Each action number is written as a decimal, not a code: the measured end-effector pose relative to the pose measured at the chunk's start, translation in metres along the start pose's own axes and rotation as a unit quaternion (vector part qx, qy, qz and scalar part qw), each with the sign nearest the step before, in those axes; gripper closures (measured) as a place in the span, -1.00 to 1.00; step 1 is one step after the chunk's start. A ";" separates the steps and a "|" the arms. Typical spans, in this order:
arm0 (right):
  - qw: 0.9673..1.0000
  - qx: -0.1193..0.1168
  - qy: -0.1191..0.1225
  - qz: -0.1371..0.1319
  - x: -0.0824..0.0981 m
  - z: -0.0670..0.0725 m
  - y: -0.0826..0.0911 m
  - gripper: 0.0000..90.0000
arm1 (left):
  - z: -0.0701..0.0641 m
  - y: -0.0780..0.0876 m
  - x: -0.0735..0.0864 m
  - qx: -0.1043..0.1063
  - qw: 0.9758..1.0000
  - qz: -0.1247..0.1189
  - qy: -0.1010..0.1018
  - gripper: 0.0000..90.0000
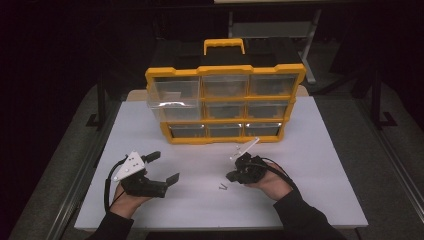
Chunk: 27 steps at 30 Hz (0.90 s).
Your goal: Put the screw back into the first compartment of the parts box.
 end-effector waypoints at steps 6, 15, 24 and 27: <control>1.000 -0.001 0.001 -0.008 -0.006 0.001 0.010 0.94 | 0.000 0.000 0.000 0.000 1.000 0.001 0.000 -0.95; 1.000 -0.007 -0.004 -0.016 -0.014 0.001 0.022 0.94 | 0.000 0.001 0.000 -0.001 1.000 -0.002 0.001 -0.95; 0.999 -0.017 -0.013 -0.031 -0.025 0.006 0.035 0.94 | 0.000 0.000 0.001 0.000 1.000 0.001 0.001 -0.95; 0.999 -0.013 -0.005 -0.033 -0.028 0.005 0.038 0.94 | 0.000 0.000 0.001 0.000 1.000 0.001 0.001 -0.95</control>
Point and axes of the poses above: each handheld gripper's, and its own axes: y roughly backward along the jaws, x roughly out of its underside, z roughly to its left, the point moved 10 cm from there along -y, roughly forward along the jaws, and after that the axes turned 3 degrees about y, right-handed, at the moved point
